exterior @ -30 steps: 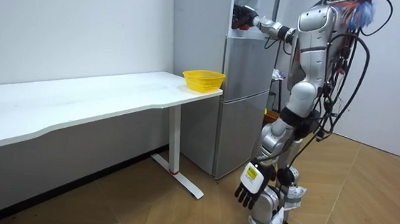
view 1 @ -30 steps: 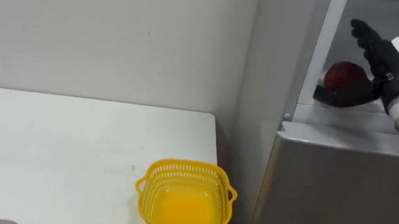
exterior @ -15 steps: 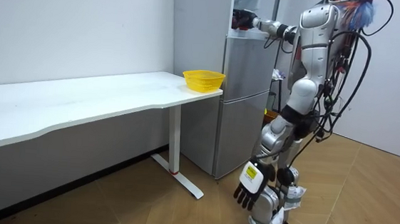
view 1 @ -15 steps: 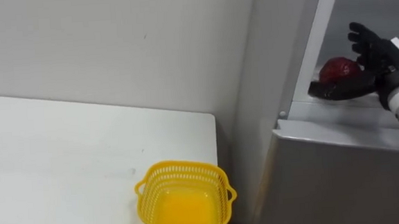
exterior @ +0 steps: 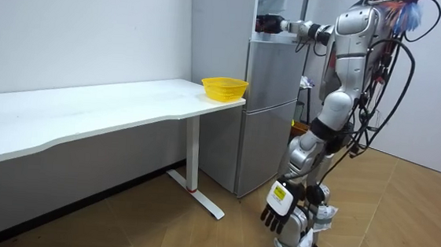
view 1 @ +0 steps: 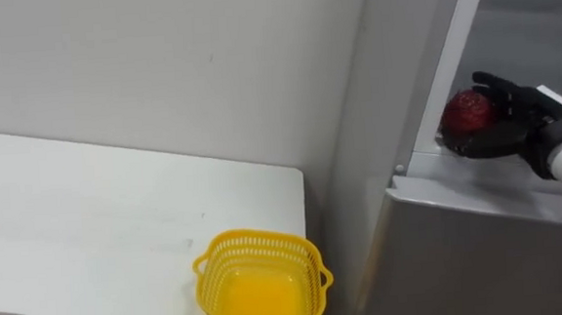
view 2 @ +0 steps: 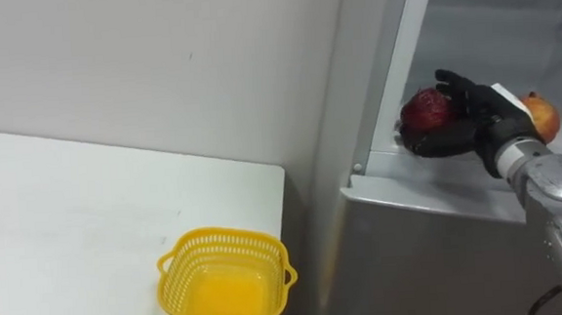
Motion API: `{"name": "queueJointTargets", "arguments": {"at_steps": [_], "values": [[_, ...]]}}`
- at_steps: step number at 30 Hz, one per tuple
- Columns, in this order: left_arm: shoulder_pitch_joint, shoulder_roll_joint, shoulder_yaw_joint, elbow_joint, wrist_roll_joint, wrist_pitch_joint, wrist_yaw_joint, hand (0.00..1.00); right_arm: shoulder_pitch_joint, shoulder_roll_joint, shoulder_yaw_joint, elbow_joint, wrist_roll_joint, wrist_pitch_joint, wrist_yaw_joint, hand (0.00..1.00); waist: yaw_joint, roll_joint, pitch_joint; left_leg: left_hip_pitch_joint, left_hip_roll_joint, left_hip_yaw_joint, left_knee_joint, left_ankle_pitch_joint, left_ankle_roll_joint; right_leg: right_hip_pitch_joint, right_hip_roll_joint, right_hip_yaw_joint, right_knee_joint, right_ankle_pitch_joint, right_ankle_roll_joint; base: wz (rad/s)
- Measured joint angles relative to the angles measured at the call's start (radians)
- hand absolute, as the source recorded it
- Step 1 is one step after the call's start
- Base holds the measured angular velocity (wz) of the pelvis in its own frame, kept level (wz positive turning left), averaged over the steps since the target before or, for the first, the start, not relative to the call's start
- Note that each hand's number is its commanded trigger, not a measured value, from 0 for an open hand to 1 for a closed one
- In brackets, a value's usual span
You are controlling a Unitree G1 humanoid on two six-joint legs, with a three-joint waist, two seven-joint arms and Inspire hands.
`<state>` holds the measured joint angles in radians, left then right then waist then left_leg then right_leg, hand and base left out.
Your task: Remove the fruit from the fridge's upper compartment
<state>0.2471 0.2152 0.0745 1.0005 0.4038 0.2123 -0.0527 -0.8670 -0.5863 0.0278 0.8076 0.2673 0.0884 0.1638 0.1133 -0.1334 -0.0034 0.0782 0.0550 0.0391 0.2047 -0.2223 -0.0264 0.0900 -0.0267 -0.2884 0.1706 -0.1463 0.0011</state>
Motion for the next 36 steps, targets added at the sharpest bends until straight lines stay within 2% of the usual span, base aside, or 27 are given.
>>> {"name": "queueJointTargets", "arguments": {"at_steps": [5, 17, 21, 23, 27, 30, 32, 34, 35, 36], "values": [[-0.003, 0.0, 0.0, 0.0, 0.0, 0.007, 0.0, 0.0, -0.026, -0.009, -0.001, 0.015, 0.002, 0.001, 0.001, 1.0, 0.0, 0.009, -0.0011, 0.002, 0.0, 0.0, 0.0, 0.0, 0.0, 0.0, 0.0, 0.0, 0.0, 0.0, 0.0, 0.0], [-0.021, 0.002, -0.001, 0.0, -0.001, 0.007, 0.001, 0.0, -0.027, -0.017, 0.0, 0.013, 0.002, -0.002, -0.001, 1.0, 0.005, 0.008, -0.002, 0.005, 0.001, 0.002, -0.003, 0.0, 0.0, -0.003, 0.001, 0.001, 0.0, 0.0, 0.0, 0.0], [-0.016, 0.003, -0.012, -0.001, -0.001, 0.007, -0.001, 0.0, -0.017, -0.014, 0.0, -0.03, 0.002, 0.01, -0.021, 1.0, 0.003, 0.004, -0.0052, 0.005, 0.001, 0.004, -0.009, 0.0, 0.0, -0.004, 0.001, 0.003, 0.001, 0.0, 0.0, 0.0], [-0.016, 0.001, -0.021, -0.001, -0.002, 0.005, -0.001, 0.0, -0.012, -0.01, 0.002, -0.073, 0.003, 0.023, -0.042, 1.0, 0.001, 0.007, -0.0025, 0.005, 0.001, 0.009, -0.008, 0.0, 0.0, -0.005, 0.001, 0.009, 0.0, 0.0, 0.0, -0.04], [-0.017, 0.004, -0.02, 0.0, -0.001, -0.012, 0.026, 0.0, 0.057, -0.004, 0.001, -0.2, -0.014, 0.023, -0.102, 1.0, -0.005, 0.009, -0.0009, 0.004, 0.001, 0.01, -0.008, 0.0, 0.0, -0.007, 0.002, 0.01, -0.001, 0.0, 0.0, 0.0], [-0.021, 0.005, -0.022, 0.001, -0.006, -0.03, 0.054, 0.0, 0.155, 0.011, -0.016, -0.362, -0.022, 0.023, -0.176, 1.0, -0.008, 0.014, 0.0023, 0.004, 0.001, 0.013, -0.01, 0.0, 0.0, -0.009, 0.002, 0.011, -0.002, 0.0, 0.0, -0.01], [-0.024, 0.005, -0.04, 0.005, -0.008, -0.033, 0.073, 0.0, 0.247, 0.054, -0.051, -0.504, -0.046, 0.023, -0.232, 1.0, -0.01, 0.022, 0.0044, 0.012, 0.001, 0.018, -0.017, 0.0, 0.0, -0.009, 0.003, 0.013, -0.001, 0.0, 0.0, -0.11], [-0.023, 0.003, -0.057, 0.005, -0.029, -0.041, 0.082, 0.0, 0.313, 0.093, -0.065, -0.602, -0.053, 0.022, -0.278, 1.0, -0.01, 0.03, 0.003, 0.021, 0.002, 0.032, -0.02, 0.0, 0.0, -0.006, 0.004, 0.021, -0.001, 0.0, 0.0, -0.18], [-0.024, 0.002, -0.067, 0.007, -0.047, -0.05, 0.09, 0.0, 0.364, 0.122, -0.078, -0.672, -0.049, 0.018, -0.3, 1.0, -0.011, 0.037, 0.0039, 0.024, 0.003, 0.04, -0.021, 0.0, 0.0, -0.006, 0.005, 0.035, -0.002, 0.0, 0.0, -0.15], [-0.025, 0.002, -0.07, 0.008, -0.051, -0.054, 0.092, 0.0, 0.387, 0.133, -0.078, -0.707, -0.047, 0.015, -0.305, 1.0, -0.012, 0.04, 0.0062, 0.026, 0.003, 0.042, -0.023, 0.0, 0.0, -0.006, 0.006, 0.04, -0.002, 0.0, 0.0, -0.16]]}}
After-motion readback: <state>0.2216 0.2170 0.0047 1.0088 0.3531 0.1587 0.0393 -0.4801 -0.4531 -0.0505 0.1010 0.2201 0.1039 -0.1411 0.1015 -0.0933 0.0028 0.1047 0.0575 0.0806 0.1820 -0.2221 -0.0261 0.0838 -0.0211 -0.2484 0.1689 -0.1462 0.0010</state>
